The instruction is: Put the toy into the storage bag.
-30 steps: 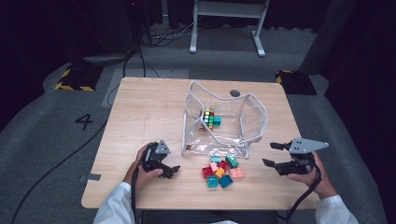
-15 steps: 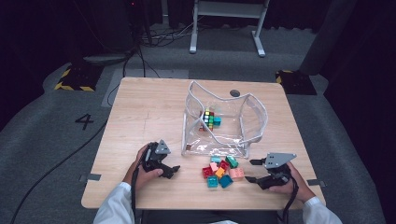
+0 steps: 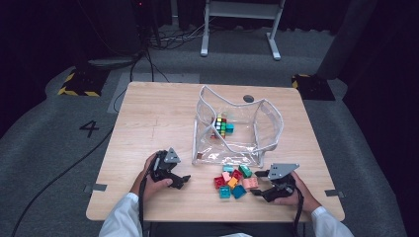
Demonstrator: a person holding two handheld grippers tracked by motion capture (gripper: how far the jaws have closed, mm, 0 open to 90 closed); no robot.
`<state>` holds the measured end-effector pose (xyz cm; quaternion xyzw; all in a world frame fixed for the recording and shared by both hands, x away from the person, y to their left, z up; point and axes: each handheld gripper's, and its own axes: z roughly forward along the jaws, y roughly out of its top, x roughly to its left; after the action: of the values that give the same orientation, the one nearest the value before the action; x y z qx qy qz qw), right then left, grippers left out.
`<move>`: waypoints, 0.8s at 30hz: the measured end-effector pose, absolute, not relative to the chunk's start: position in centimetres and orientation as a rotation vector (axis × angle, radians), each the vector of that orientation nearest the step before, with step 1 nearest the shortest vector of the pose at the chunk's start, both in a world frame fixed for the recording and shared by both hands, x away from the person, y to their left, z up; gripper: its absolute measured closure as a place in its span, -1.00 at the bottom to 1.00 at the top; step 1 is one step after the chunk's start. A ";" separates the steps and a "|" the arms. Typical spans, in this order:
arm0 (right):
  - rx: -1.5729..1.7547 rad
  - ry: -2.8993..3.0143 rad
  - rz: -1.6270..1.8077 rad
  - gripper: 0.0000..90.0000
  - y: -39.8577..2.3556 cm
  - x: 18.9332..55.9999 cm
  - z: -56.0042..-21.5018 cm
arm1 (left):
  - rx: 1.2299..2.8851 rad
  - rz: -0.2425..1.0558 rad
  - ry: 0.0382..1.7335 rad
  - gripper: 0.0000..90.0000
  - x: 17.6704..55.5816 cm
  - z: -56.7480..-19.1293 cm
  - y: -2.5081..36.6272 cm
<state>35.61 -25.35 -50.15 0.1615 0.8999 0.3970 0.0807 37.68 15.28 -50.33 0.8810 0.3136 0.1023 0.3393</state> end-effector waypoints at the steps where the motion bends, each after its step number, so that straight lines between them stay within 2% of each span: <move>1: 0.481 2.695 1.196 -0.32 -25.2 35.8 -50.2 | 2.294 0.267 0.815 -0.89 37.7 -50.3 15.3; 10: 0.457 2.696 1.218 -0.16 -24.9 35.7 -50.2 | 2.294 0.267 0.814 -0.89 37.7 -50.3 15.3; 14: 0.431 2.699 1.232 -0.01 -25.1 35.5 -50.2 | 2.293 0.266 0.812 -0.89 37.7 -50.3 15.3; 15: 0.417 2.698 1.243 0.12 -25.3 35.4 -50.3 | 2.293 0.266 0.813 -0.89 37.7 -50.3 15.3; 19: 0.392 2.703 1.254 0.26 -25.6 35.1 -50.3 | 2.293 0.266 0.813 -0.89 37.7 -50.3 15.3; 24: 0.361 2.707 1.251 0.31 -25.7 35.1 -50.2 | 2.293 0.266 0.813 -0.89 37.7 -50.3 15.3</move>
<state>35.10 -25.69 -50.22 0.1200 0.8990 0.4156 0.0687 37.70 15.27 -50.35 0.8810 0.3123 0.1023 0.3404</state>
